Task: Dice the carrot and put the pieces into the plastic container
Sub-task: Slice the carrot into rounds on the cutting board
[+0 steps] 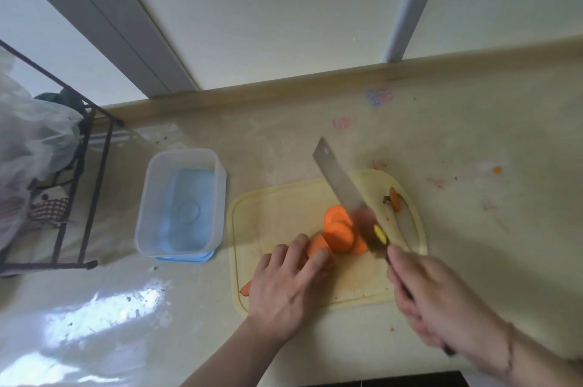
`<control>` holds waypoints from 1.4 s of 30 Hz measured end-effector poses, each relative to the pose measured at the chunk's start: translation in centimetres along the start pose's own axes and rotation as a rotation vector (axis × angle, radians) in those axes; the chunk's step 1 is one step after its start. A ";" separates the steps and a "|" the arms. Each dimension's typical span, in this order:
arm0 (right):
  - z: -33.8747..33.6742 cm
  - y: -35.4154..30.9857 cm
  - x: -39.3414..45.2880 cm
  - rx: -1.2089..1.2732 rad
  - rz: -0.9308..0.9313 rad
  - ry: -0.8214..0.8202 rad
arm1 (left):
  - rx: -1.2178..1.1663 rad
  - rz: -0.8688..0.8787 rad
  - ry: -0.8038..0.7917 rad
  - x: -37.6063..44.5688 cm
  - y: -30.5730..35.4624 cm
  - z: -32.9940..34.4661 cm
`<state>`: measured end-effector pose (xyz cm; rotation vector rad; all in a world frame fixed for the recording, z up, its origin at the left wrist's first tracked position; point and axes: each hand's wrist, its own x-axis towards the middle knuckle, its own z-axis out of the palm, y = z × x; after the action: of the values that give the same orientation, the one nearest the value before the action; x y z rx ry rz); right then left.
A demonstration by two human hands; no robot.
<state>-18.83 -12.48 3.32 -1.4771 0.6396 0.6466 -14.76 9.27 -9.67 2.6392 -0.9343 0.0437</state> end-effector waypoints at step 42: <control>4.3 6.3 -2.7 -0.579 -0.266 0.414 | -0.036 0.085 0.092 0.0 -0.4 0.7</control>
<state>-25.33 -8.24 0.99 -2.2285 0.5760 0.3246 -14.60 9.30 -10.44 2.5407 -1.0065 0.1655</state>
